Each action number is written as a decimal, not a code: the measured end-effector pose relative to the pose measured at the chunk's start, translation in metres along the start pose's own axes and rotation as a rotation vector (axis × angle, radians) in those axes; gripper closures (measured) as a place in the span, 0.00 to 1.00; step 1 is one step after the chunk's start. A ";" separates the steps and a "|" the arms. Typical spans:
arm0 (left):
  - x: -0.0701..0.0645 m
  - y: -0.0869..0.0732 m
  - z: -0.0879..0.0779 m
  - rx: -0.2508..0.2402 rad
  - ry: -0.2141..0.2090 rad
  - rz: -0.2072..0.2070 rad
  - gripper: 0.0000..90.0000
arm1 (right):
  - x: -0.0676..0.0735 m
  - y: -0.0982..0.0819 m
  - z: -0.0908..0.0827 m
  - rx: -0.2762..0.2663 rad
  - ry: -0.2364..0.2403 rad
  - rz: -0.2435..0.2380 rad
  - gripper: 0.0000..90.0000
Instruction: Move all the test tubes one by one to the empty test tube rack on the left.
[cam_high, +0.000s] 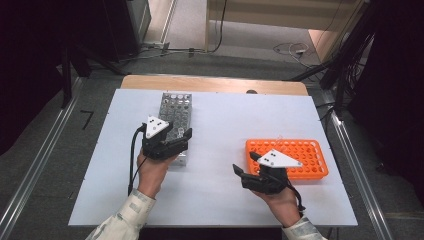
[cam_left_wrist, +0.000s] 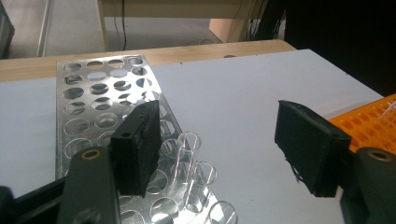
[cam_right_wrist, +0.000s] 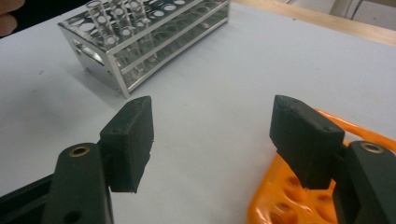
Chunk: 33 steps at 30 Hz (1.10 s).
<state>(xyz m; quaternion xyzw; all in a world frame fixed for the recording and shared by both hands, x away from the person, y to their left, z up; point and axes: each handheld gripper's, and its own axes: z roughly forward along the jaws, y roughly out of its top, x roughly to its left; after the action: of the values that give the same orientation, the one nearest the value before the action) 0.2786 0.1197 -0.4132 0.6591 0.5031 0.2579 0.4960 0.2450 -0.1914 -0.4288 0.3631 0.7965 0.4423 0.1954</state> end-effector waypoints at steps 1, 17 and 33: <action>-0.001 0.000 -0.001 -0.001 -0.004 -0.002 0.33 | -0.003 -0.001 -0.004 -0.004 -0.008 0.008 0.32; -0.008 0.000 -0.004 -0.005 -0.013 0.021 0.32 | -0.038 -0.028 -0.035 0.001 -0.122 0.060 0.33; -0.013 -0.002 -0.001 0.004 -0.013 0.037 0.30 | -0.079 -0.044 -0.012 -0.006 -0.271 0.147 0.47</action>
<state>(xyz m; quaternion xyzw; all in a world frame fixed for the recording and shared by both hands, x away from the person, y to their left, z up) 0.2726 0.1083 -0.4123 0.6708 0.4881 0.2620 0.4931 0.2718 -0.2731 -0.4599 0.4760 0.7329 0.4048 0.2692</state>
